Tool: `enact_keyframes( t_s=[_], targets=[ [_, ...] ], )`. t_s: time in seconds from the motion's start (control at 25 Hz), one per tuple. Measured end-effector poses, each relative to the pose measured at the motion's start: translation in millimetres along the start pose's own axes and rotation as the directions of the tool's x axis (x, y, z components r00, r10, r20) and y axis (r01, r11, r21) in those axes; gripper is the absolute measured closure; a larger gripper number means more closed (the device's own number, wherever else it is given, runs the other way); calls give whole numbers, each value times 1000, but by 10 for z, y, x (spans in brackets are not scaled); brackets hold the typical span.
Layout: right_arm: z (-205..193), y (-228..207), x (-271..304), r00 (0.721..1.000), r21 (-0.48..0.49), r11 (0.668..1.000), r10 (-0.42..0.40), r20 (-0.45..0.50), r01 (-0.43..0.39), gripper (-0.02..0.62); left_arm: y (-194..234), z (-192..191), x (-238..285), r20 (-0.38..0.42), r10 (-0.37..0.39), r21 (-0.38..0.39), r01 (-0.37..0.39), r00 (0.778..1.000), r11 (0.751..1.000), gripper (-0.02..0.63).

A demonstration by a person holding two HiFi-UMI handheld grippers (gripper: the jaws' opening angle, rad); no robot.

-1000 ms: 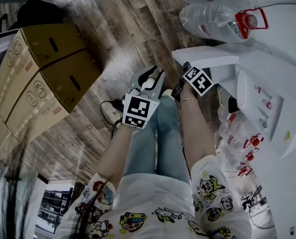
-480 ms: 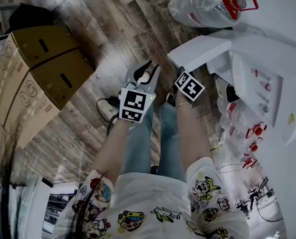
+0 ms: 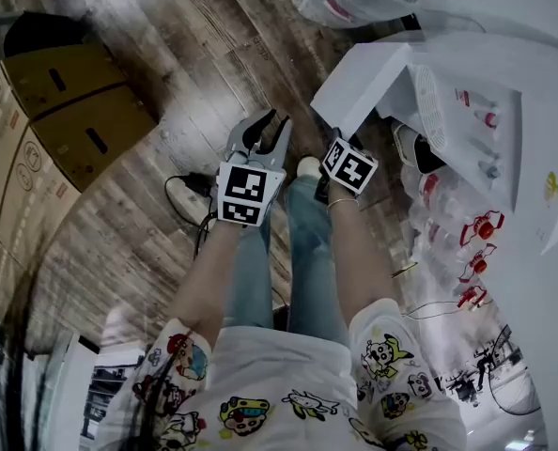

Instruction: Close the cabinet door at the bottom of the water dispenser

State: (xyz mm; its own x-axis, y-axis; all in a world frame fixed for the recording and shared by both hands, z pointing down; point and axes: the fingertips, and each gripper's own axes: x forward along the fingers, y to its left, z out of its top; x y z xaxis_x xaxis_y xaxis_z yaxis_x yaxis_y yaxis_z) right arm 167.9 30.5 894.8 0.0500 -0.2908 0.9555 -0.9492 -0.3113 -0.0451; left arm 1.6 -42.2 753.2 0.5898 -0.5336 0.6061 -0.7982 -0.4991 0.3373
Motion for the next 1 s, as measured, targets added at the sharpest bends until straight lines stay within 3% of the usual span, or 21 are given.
enact_keyframes(
  t_s=[0.56, 1.0],
  targets=[
    [-31, -1290, -89, 998, -203, 979, 7, 70, 7, 420, -1100, -406, 300, 41, 23, -44, -22, 999, 999, 519],
    [135, -1849, -47, 993, -287, 957, 0, 119, 34, 410, -1446, -565, 369, 76, 60, -94, -52, 995, 994, 518]
  ],
)
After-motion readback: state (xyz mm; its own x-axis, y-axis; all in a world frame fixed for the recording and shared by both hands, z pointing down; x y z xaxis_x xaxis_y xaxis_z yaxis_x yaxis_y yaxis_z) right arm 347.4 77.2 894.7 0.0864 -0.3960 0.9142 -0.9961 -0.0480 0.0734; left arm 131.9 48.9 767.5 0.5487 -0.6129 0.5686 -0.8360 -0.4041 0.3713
